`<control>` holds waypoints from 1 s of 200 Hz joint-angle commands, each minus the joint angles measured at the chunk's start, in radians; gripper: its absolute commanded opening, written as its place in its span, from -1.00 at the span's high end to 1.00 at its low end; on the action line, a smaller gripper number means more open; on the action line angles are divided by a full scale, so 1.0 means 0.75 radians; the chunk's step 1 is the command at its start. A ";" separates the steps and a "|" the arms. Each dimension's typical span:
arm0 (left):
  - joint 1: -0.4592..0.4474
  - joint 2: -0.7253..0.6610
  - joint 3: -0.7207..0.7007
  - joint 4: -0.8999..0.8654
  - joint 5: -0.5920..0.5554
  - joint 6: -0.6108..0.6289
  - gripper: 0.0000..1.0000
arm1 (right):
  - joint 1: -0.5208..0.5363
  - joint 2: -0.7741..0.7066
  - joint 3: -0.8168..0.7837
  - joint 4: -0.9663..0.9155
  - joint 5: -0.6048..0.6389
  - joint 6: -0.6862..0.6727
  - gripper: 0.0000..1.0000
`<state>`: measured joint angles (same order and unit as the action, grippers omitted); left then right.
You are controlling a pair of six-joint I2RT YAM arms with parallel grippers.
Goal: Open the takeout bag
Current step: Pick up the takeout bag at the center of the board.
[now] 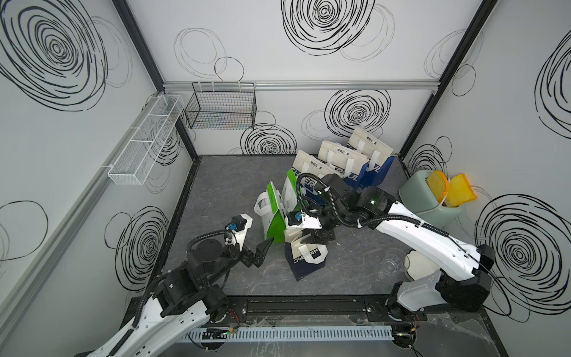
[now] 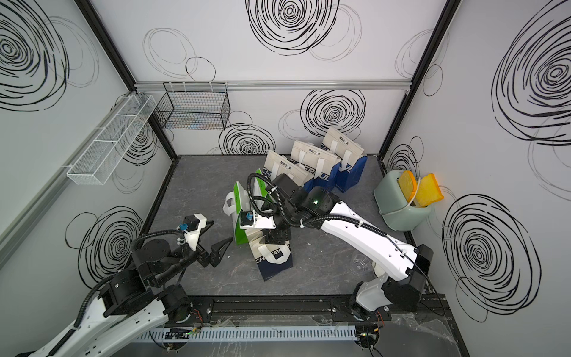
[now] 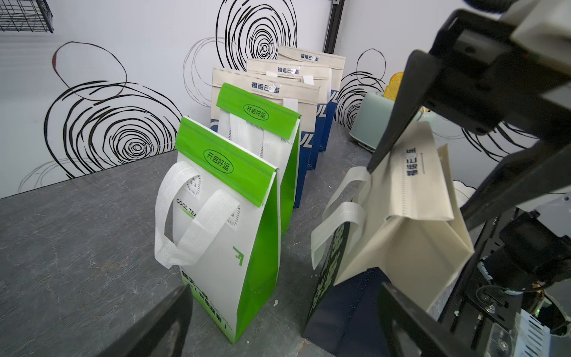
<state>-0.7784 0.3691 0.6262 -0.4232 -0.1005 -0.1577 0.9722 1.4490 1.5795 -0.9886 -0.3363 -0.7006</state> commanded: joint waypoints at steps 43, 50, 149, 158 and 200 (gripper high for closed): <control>0.006 -0.026 -0.020 0.071 0.024 -0.006 -0.95 | 0.009 0.021 0.055 -0.081 -0.017 -0.027 -0.19; 0.005 -0.026 -0.021 0.072 0.024 -0.006 -0.95 | 0.009 0.021 0.053 -0.084 -0.017 -0.027 -0.11; 0.007 -0.040 -0.035 0.080 0.021 -0.004 -0.95 | 0.017 0.002 0.058 -0.123 0.011 -0.017 0.74; 0.005 -0.042 -0.035 0.080 0.020 -0.003 -0.95 | 0.017 0.001 0.072 -0.130 0.014 -0.017 0.88; 0.005 -0.051 -0.038 0.085 0.024 -0.001 -0.95 | -0.050 -0.027 0.150 -0.133 0.079 0.069 1.00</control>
<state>-0.7776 0.3408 0.6037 -0.4095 -0.0879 -0.1577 0.9699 1.4513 1.6295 -1.0718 -0.2943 -0.6830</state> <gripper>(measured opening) 0.974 0.049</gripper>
